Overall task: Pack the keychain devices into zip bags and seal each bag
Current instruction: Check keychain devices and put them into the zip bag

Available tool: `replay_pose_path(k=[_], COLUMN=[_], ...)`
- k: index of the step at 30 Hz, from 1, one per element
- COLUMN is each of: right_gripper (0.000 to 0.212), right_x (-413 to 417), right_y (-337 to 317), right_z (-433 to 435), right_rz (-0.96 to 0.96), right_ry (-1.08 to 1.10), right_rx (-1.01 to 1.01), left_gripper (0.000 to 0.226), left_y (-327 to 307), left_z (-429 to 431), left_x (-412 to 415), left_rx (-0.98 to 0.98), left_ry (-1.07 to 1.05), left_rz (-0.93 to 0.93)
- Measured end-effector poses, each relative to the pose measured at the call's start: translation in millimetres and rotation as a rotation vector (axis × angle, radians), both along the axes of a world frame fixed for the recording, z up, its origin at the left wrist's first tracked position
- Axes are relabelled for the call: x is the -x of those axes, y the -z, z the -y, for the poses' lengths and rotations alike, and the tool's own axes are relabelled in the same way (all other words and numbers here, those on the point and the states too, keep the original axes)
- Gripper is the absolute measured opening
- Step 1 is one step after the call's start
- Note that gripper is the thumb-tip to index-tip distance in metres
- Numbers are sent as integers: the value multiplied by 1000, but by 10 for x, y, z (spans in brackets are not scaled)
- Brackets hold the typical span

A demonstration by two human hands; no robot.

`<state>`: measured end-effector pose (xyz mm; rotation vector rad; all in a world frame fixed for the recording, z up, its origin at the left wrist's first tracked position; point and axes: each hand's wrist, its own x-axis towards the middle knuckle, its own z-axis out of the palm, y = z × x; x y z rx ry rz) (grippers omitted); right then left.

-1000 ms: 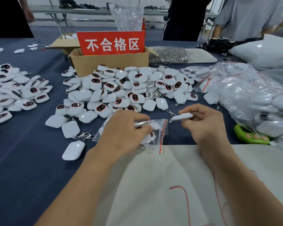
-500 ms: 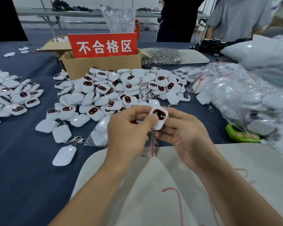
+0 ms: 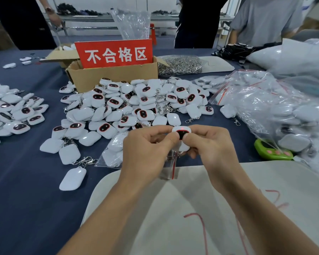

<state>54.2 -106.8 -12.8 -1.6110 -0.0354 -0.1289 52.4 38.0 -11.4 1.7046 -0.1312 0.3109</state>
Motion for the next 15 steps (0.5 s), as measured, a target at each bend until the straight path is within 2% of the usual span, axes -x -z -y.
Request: replay_pose_path(k=[7, 11, 15], right_gripper=[21, 16, 19], right_x=[-12, -1, -23], right_y=[9, 3, 13], right_z=[-3, -7, -19], right_rz=[36, 60, 15], right_ry=[-75, -144, -104], right_rx=[96, 44, 100], left_gripper=[30, 36, 28], left_y=[8, 20, 61], left_z=[2, 17, 15], left_x=[-1, -16, -26], left_rx=[2, -11, -1], left_ry=[-45, -82, -112], left_rz=[27, 31, 2])
